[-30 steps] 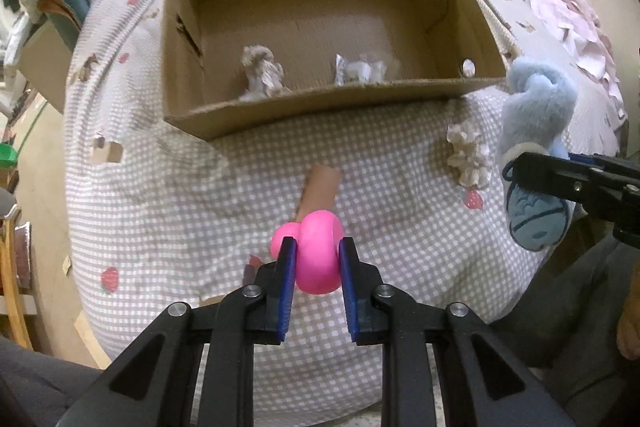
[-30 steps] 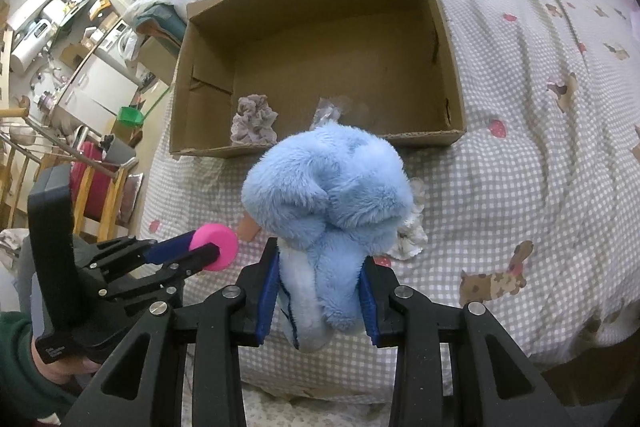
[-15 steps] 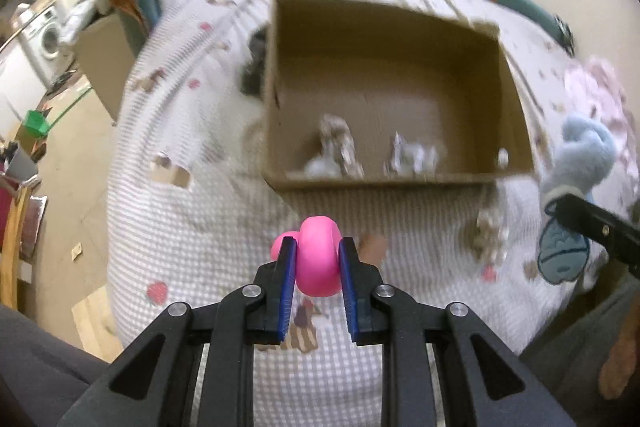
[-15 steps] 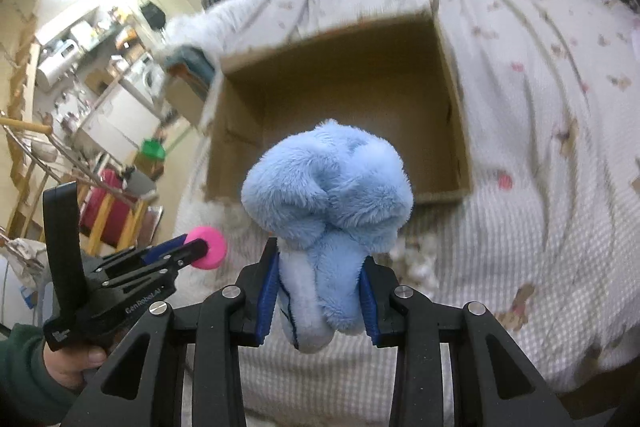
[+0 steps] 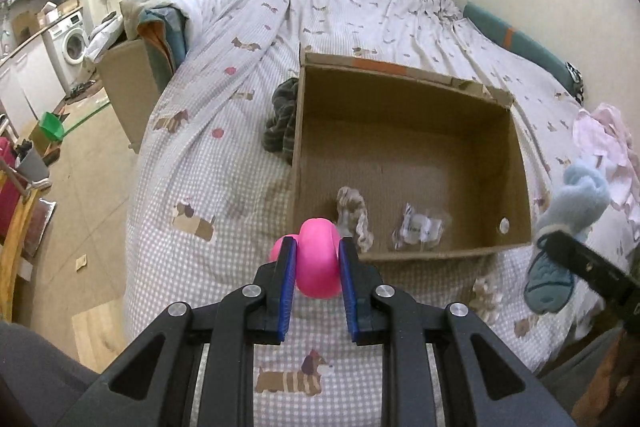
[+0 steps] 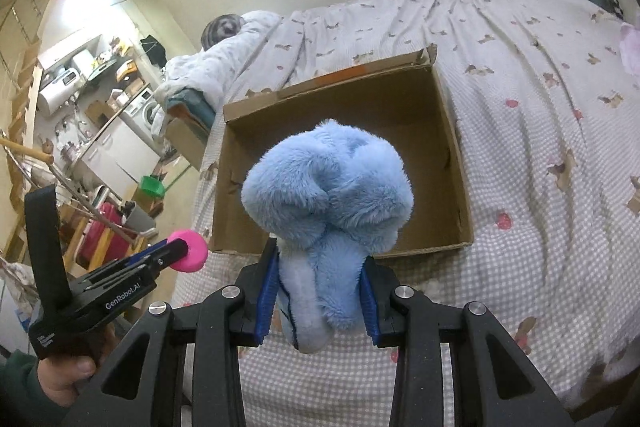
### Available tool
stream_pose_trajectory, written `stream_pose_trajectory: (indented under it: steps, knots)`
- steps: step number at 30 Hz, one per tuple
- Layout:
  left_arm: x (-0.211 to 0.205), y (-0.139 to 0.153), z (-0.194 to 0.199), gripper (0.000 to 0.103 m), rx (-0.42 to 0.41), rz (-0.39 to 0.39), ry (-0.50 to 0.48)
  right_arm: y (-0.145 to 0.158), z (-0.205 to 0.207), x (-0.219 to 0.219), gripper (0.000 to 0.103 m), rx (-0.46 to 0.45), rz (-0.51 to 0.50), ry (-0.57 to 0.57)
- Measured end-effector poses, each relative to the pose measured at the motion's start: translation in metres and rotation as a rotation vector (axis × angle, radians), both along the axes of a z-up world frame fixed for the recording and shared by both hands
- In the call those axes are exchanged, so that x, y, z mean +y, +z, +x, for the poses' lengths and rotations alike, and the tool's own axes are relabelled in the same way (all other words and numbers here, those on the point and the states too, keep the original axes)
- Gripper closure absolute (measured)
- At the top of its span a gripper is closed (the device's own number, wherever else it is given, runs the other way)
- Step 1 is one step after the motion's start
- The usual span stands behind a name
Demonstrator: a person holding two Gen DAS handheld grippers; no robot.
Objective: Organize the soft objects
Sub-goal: 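Grasp the pink toy with the left tool while the right tool carries the scrunchie toward the box, then lower the pink toy and blue scrunchie into the box and open both tools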
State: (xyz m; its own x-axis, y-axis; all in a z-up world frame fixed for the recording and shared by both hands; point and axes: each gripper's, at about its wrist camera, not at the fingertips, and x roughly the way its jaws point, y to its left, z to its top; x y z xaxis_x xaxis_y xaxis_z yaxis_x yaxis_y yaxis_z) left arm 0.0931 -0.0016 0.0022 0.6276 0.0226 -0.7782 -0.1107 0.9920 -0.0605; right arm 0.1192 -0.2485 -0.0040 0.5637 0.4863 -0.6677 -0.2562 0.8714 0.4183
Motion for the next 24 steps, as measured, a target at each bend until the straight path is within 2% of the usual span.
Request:
stream_pose_trajectory:
  steps: [8,13,17,20,24]
  knots:
    - [0.014,0.026,0.036,0.084,-0.041,-0.042,-0.005,0.019,0.015,-0.003,0.065,-0.027,0.009,-0.020]
    - [0.016,0.034,0.057,0.084,-0.064,-0.040,-0.026,0.021,0.037,0.000,0.065,-0.032,-0.008,-0.014]
    - [0.009,0.021,0.073,0.084,-0.060,-0.020,-0.065,0.008,0.053,0.003,0.065,-0.025,-0.020,-0.017]
    - [0.006,0.001,0.081,0.084,-0.029,-0.014,-0.090,-0.011,0.064,0.005,0.065,0.024,-0.035,-0.044]
    - [0.008,-0.019,0.090,0.084,0.035,-0.091,-0.059,-0.022,0.074,0.012,0.065,0.053,-0.046,-0.053]
